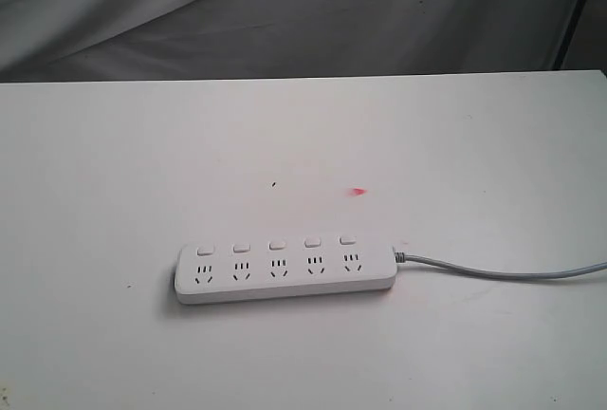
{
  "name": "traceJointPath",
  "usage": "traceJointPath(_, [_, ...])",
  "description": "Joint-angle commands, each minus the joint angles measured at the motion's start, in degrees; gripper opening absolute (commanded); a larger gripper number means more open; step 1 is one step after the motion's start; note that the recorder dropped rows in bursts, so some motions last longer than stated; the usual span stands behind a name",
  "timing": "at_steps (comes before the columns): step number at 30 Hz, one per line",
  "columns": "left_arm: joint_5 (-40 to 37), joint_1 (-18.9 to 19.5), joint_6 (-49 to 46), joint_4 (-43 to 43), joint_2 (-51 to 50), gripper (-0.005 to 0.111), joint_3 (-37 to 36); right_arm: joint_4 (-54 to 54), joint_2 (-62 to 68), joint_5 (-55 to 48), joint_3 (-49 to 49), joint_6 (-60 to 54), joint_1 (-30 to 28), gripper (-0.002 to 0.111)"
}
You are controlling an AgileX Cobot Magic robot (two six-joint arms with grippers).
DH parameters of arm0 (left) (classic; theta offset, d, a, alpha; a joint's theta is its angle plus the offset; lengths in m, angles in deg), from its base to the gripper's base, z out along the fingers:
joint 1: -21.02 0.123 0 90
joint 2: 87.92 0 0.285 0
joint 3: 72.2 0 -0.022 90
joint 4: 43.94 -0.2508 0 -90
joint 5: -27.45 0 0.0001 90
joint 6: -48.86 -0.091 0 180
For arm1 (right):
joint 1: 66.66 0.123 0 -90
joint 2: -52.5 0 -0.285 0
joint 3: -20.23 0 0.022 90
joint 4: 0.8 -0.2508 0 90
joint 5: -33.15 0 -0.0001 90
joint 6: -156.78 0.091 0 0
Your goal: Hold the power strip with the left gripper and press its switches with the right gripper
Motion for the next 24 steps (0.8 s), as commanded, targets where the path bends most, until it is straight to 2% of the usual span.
traceJointPath(1, [-1.84,0.09,-0.82,2.31,-6.86,0.001,7.22,0.23,-0.22,-0.24,0.21,0.05,0.05,0.000])
traceJointPath(4, [-1.84,0.09,-0.82,2.38,-7.75,0.001,9.31,0.23,-0.22,-0.24,0.21,0.05,0.05,0.000])
traceJointPath(11, [-1.78,0.09,-0.82,6.35,-7.39,0.001,9.30,0.23,-0.22,-0.24,0.21,0.05,0.05,0.000])
traceJointPath(21, [-1.51,-0.82,-1.10,6.28,-7.39,0.001,9.30,0.23,-0.22,-0.24,0.21,0.05,0.05,0.000])
traceJointPath(24, [-2.65,-0.82,-10.76,7.15,-7.49,0.001,9.33,0.23,-0.22,-0.24,0.21,0.05,0.05,0.000])
